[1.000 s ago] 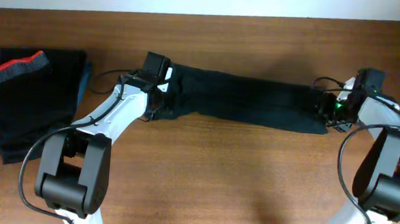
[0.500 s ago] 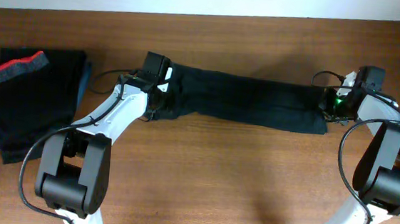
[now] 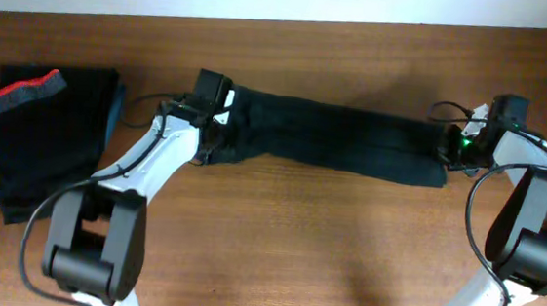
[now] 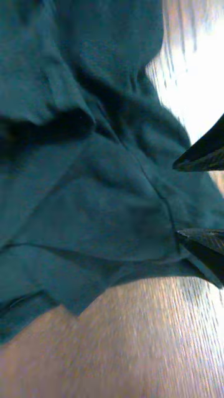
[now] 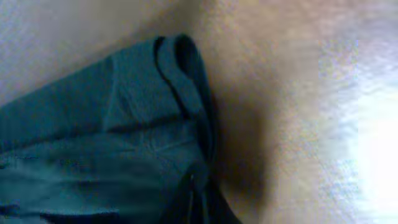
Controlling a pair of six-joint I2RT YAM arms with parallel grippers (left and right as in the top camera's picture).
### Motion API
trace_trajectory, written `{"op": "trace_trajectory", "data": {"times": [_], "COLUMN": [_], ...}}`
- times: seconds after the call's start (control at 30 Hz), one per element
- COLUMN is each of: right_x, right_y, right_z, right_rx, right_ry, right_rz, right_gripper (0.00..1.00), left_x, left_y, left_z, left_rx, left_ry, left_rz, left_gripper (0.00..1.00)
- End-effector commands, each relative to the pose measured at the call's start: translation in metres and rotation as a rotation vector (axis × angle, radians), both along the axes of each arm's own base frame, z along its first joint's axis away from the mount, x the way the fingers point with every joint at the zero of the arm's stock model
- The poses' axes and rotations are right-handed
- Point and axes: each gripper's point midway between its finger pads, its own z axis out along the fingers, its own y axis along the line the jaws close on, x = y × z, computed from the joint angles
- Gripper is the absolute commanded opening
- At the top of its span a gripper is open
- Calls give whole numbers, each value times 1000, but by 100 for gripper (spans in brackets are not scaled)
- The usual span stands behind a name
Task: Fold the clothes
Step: 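Fold the strip's right end leftward toward the left gripper with the right gripper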
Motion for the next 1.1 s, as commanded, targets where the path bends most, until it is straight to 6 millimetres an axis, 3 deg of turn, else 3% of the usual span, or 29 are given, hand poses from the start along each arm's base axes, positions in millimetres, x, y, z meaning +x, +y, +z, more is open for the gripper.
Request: {"op": "trace_trajectory", "data": {"times": [0.0,0.17,0.27,0.37,0.57,0.8,0.97,1.07], "right_x": [-2,-4,-1,5,15,21,27,32], "right_y": [-36,-50,-40,-20,58,128,169,183], "right_z": [45,85,100,107,105,99,82,70], "right_rx": [-88,-162,-157,-153,-152,-244,-265,-249], "right_ry": [-54,-84,-77,-73,-63,-62,-60,-58], "right_rz": [-43,-10,20,73,254,420,484,471], "right_gripper": [4,4,4,4,4,4,4,4], "left_x": [8,7,5,5,4,4,3,1], "left_y": [1,2,2,2,3,3,3,4], "left_z": [61,67,66,66,65,64,64,63], "left_rx": [-32,-33,-30,-30,-29,-28,-27,-24], "left_ry": [-145,-156,-146,-146,-142,-138,-134,-126], "left_rz": [0,2,2,2,2,2,2,1], "left_gripper": [30,30,30,31,30,30,30,30]}}
